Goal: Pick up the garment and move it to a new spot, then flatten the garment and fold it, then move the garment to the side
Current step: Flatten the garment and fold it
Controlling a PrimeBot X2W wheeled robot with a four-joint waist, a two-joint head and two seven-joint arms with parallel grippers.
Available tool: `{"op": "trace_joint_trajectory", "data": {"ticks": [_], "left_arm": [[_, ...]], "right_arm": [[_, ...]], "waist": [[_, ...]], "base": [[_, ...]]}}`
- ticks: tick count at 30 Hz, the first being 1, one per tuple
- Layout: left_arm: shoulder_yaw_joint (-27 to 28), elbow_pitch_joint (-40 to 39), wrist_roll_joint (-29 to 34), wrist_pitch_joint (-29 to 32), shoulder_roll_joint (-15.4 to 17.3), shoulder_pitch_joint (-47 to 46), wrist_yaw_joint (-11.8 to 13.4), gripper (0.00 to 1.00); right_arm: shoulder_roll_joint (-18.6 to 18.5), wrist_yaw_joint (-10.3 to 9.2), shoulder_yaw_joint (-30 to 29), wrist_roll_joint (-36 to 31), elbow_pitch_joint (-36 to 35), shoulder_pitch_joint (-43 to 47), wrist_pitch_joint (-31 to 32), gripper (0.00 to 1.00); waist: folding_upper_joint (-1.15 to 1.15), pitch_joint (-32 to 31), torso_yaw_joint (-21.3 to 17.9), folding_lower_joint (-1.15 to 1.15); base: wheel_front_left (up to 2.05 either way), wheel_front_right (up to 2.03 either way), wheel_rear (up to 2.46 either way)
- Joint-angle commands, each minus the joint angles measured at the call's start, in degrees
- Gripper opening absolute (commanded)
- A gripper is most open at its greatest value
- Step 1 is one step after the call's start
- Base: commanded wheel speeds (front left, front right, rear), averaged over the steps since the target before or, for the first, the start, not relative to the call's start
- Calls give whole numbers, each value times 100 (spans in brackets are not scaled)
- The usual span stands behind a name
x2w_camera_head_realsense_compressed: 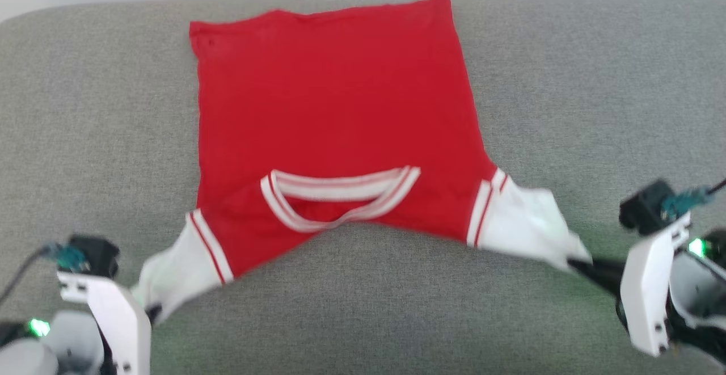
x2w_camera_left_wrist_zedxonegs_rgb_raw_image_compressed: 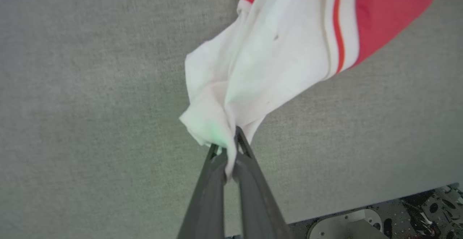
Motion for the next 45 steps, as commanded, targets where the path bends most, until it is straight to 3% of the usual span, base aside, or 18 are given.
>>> {"op": "trace_joint_trajectory", "data": {"ticks": [1,8,14,15,16,17,24,31,37,45], "left_arm": [[-36,-117,-103,63,53,222,146,0],[-169,-444,-303,203,172,643,505,0],[-176,-350,-181,33,-18,600,543,0],[-162,-334,-164,-15,-83,559,504,0],[-157,-320,-143,-55,-135,529,483,0],[-151,-306,-136,-77,-170,503,458,0],[-121,-237,44,-280,-390,293,373,0],[-125,-225,130,-291,-538,135,311,0],[-245,-162,257,-159,-774,-170,136,0],[-407,17,468,-66,-1170,-590,-162,0]], "right_arm": [[-85,-2,-79,77,-172,278,267,0],[-65,-1,-501,325,-789,1182,1161,0],[290,-1,-902,9,-972,1568,1261,0],[344,-1,-932,-99,-977,1600,1277,26],[417,-1,-973,-170,-1008,1596,1282,97],[489,-1,-1022,-227,-1028,1583,1282,100],[860,-1,-1575,-735,-1601,1240,1158,100],[1323,-1,-1939,-1273,-1573,429,757,100],[1394,-1,-1697,-1653,-653,-865,186,100],[1315,-2,-1078,-1758,1424,-2656,-308,100]], "waist": [[0,-32,-3,0],[0,-64,-20,0],[0,26,-26,0],[0,41,-25,0],[0,55,-26,0],[0,69,-28,0],[0,200,34,0],[0,381,151,0],[0,599,416,0],[0,897,898,0]], "base": [[0,0,0],[0,0,0],[0,0,0],[0,0,0],[0,0,0],[0,0,0],[0,0,0],[0,0,0],[0,0,0],[0,0,0]]}}
